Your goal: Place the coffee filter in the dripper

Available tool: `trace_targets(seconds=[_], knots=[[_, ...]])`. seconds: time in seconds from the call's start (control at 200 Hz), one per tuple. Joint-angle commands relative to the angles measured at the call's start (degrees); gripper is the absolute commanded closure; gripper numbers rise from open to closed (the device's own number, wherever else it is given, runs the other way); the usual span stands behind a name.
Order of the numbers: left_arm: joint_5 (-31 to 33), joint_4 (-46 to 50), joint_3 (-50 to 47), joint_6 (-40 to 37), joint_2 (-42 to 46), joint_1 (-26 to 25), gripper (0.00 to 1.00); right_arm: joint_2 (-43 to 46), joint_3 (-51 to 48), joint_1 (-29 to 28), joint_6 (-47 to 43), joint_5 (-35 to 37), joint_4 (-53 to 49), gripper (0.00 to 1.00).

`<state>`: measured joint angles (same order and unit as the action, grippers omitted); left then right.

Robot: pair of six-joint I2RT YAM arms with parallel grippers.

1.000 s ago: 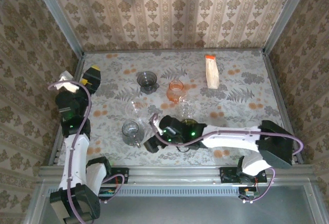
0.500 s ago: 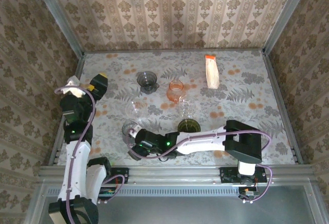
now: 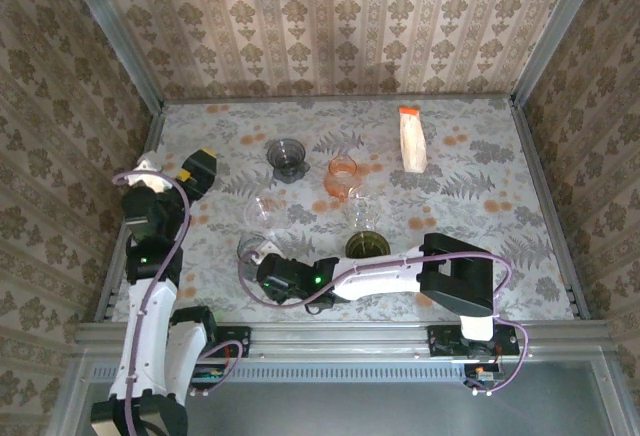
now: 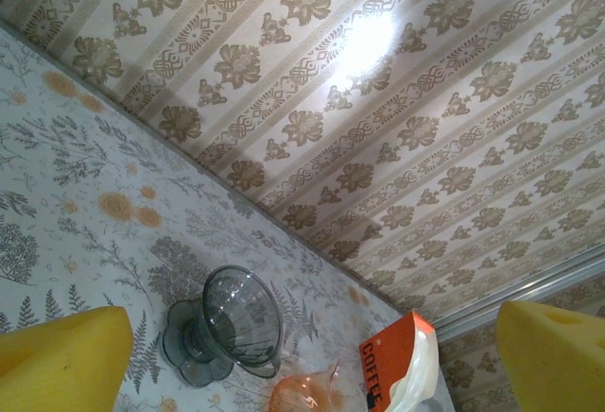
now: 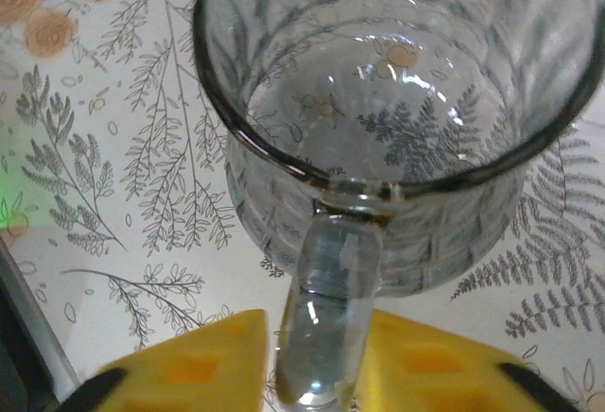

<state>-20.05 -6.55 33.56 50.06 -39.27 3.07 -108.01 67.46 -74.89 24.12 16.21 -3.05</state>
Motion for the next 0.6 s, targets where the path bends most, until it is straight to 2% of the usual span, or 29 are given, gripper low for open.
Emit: trace_targets(seconds=[0.0, 0.175, 0.595], knots=[[0.54, 0.55, 1.59, -2.06, 0.86, -0.59, 0.00, 1.18, 0.26, -0.25, -1.21, 1.75, -1.50, 0.79], [0.88, 0.56, 1.77, -2.75, 1.03, -2.69, 0.00, 6.39, -4.24, -0.25, -1.87, 3.15, -3.96, 0.82], [6.20, 3.79, 1.21, -6.36, 3.49, -14.32, 0.00, 22.42, -20.26, 1.73, -0.37, 3.08, -8.42, 0.82]])
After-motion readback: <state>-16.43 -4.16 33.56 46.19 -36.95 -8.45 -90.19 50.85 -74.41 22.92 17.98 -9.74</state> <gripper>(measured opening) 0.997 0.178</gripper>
